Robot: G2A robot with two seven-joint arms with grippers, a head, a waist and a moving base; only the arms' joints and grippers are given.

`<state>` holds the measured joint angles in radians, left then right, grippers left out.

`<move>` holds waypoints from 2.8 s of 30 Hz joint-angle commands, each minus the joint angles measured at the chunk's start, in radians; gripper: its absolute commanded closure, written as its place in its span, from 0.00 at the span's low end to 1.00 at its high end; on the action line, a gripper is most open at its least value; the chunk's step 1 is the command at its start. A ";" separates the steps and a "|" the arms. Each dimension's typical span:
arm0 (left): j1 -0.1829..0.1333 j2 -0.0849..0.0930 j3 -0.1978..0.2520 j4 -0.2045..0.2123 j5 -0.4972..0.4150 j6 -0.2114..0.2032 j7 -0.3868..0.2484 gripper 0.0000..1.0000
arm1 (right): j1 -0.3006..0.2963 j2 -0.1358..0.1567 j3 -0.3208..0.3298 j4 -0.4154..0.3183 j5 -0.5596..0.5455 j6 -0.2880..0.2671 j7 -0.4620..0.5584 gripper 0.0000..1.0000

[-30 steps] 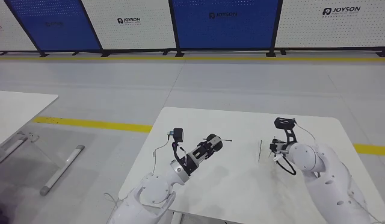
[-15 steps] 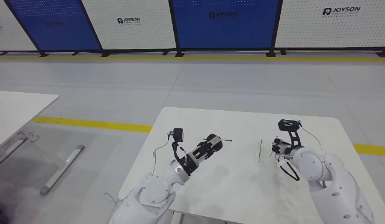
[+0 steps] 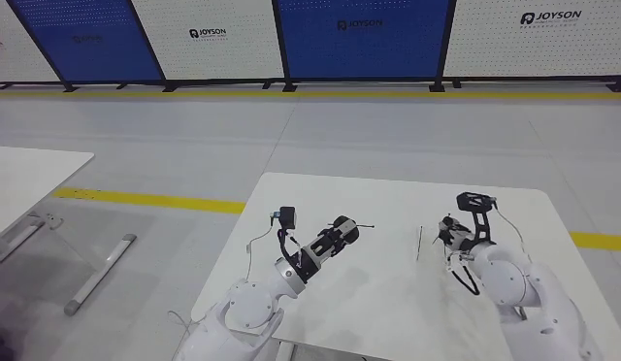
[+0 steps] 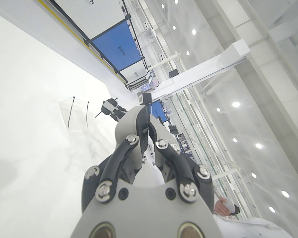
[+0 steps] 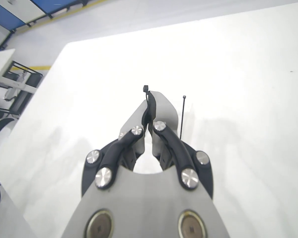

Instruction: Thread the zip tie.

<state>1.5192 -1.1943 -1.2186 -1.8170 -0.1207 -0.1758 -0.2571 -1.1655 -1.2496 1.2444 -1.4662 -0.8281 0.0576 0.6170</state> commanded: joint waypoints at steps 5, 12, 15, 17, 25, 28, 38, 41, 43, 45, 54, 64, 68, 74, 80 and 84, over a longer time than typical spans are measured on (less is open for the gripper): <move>0.000 0.000 0.000 0.000 0.000 0.000 0.000 1.00 | -0.167 0.019 0.093 -0.171 0.023 -0.092 -0.107 1.00; 0.000 0.000 0.000 0.000 0.000 0.000 0.000 1.00 | -0.167 0.019 0.093 -0.171 0.023 -0.092 -0.107 1.00; 0.000 0.000 0.000 0.000 0.000 0.000 0.000 1.00 | -0.167 0.019 0.093 -0.171 0.023 -0.092 -0.107 1.00; 0.000 0.000 0.000 0.000 0.000 0.000 0.000 1.00 | -0.167 0.019 0.093 -0.171 0.023 -0.092 -0.107 1.00; 0.000 0.000 0.000 0.000 0.000 0.000 0.000 1.00 | -0.177 0.018 0.083 -0.182 -0.041 -0.084 -0.198 1.00; 0.000 0.000 0.000 0.000 0.000 0.000 0.000 1.00 | -0.211 0.014 0.066 -0.212 -0.040 -0.105 -0.314 1.00; 0.000 0.000 0.000 0.000 0.000 0.000 0.000 1.00 | -0.216 0.006 0.013 -0.228 -0.091 -0.106 -0.380 1.00; 0.000 0.000 0.000 0.000 0.000 0.000 0.000 1.00 | -0.216 0.006 0.013 -0.228 -0.091 -0.106 -0.380 1.00; 0.000 0.000 0.000 0.000 0.000 0.000 0.000 1.00 | -0.216 0.006 0.013 -0.228 -0.091 -0.106 -0.380 1.00; 0.000 0.000 0.000 0.000 0.000 0.000 0.000 1.00 | -0.216 0.006 0.013 -0.228 -0.091 -0.106 -0.380 1.00; -0.005 -0.002 0.050 -0.012 0.213 0.055 0.079 1.00 | -0.216 0.006 0.013 -0.228 -0.091 -0.106 -0.380 1.00; -0.045 -0.016 0.138 0.051 0.333 0.130 0.152 1.00 | -0.216 0.006 0.013 -0.228 -0.091 -0.106 -0.380 1.00; -0.045 -0.016 0.138 0.051 0.333 0.130 0.152 1.00 | -0.222 0.007 0.016 -0.230 -0.095 -0.103 -0.388 1.00; -0.045 -0.016 0.138 0.051 0.333 0.130 0.152 1.00 | -0.273 -0.002 0.019 -0.257 -0.018 -0.136 -0.558 1.00; -0.045 -0.016 0.138 0.051 0.333 0.130 0.152 1.00 | -0.296 -0.011 -0.013 -0.233 0.066 -0.192 -0.637 1.00; -0.045 -0.016 0.138 0.051 0.333 0.130 0.152 1.00 | -0.296 -0.011 -0.013 -0.233 0.066 -0.192 -0.637 1.00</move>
<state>1.4746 -1.2107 -1.0806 -1.7656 0.2127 -0.0454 -0.1046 -1.4615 -1.2611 1.2316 -1.6996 -0.7624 -0.1345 -0.0196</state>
